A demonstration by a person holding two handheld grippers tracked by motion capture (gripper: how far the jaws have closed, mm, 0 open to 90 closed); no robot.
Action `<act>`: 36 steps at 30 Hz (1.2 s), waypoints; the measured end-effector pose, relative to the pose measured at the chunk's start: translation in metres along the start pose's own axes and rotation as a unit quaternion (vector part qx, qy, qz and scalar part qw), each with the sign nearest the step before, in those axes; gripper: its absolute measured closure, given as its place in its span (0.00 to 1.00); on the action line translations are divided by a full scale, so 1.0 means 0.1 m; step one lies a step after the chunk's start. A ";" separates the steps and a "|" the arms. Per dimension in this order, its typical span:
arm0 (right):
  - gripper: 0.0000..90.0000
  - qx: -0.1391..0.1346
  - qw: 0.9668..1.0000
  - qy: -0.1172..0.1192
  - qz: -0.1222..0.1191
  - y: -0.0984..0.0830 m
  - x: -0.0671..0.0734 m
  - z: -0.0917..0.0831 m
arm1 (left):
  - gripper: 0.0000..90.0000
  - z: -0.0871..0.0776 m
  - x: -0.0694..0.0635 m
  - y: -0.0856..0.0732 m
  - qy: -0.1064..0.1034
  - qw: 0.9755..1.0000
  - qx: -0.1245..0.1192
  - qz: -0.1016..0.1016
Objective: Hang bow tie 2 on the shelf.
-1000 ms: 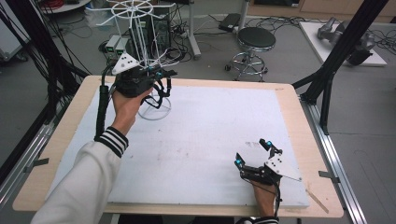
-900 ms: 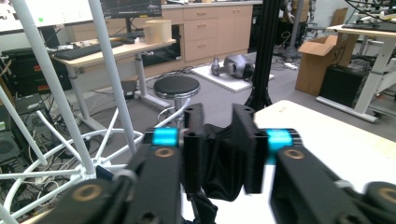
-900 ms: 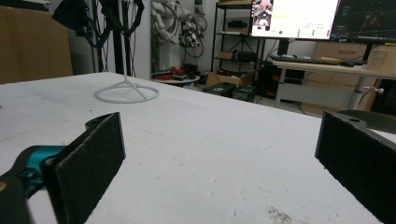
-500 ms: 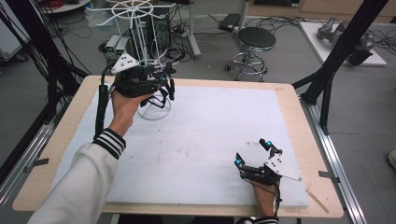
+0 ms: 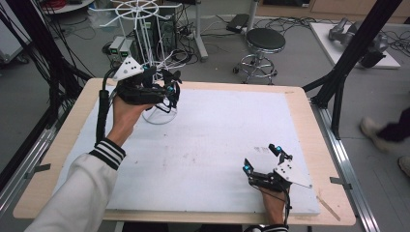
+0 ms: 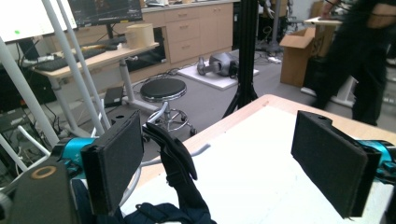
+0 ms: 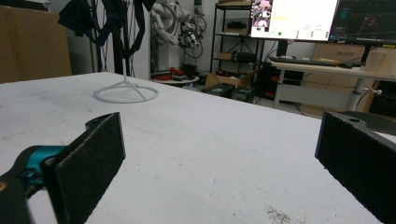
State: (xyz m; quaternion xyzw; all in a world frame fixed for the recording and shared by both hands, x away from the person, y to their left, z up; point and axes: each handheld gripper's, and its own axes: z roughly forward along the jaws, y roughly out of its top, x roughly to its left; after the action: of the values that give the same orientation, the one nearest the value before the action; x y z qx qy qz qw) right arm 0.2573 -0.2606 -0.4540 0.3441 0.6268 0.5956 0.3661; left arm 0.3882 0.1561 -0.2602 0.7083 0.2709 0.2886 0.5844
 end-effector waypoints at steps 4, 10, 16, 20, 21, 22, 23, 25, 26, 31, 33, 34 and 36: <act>0.01 -0.002 1.000 0.001 -0.006 0.00 0.00 0.00 | 0.15 -0.14 -0.03 -0.02 -0.010 1.000 0.000 0.022; 0.01 -0.002 1.000 0.000 0.002 0.00 0.00 -0.01 | 0.14 -0.42 -0.01 -0.11 -0.027 0.999 -0.015 0.033; 0.01 -0.002 1.000 -0.001 0.002 0.00 0.00 -0.01 | 0.14 -0.68 0.02 -0.32 -0.027 0.999 -0.023 0.038; 0.01 -0.003 1.000 -0.001 -0.001 0.00 0.00 -0.01 | 0.14 -0.84 0.03 -0.51 -0.023 0.999 -0.029 0.032; 0.01 -0.002 1.000 -0.001 0.002 0.00 0.00 -0.01 | 0.14 -0.89 0.03 -0.56 -0.021 0.999 -0.032 0.028; 0.01 -0.002 1.000 -0.002 0.001 0.00 0.00 -0.01 | 0.14 -0.93 0.03 -0.63 -0.019 0.999 -0.036 0.028; 0.01 -0.001 1.000 -0.001 0.001 0.00 0.00 -0.01 | 0.14 -0.98 0.04 -0.69 -0.017 0.999 -0.035 0.027; 0.01 -0.002 1.000 -0.002 0.002 0.00 0.01 -0.01 | 0.14 -1.07 0.05 -0.84 -0.011 0.999 -0.038 0.021; 0.01 -0.001 1.000 -0.002 0.001 0.00 0.00 -0.01 | 0.14 -1.11 0.06 -0.92 -0.008 0.999 -0.042 0.017; 0.01 -0.002 1.000 -0.003 -0.003 0.00 0.01 -0.01 | 0.14 -1.29 0.10 -1.31 0.009 0.999 -0.040 0.002; 0.01 -0.002 1.000 -0.005 -0.005 0.00 0.01 -0.01 | 0.14 -1.35 0.10 -1.47 0.018 0.999 -0.041 -0.001; 0.01 -0.002 1.000 -0.006 -0.006 0.00 0.01 -0.01 | 0.14 -1.38 0.10 -1.54 0.020 0.999 -0.041 -0.006; 0.01 -0.002 1.000 -0.007 -0.009 0.00 0.01 -0.01 | 0.14 -1.43 0.11 -1.68 0.032 0.998 -0.046 -0.015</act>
State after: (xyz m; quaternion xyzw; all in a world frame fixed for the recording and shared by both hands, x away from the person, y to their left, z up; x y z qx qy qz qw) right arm 0.2559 -0.2600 -0.4542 0.3420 0.6261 0.5910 0.3766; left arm 0.2838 0.2887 -0.4035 0.6672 0.2862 0.3145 0.6115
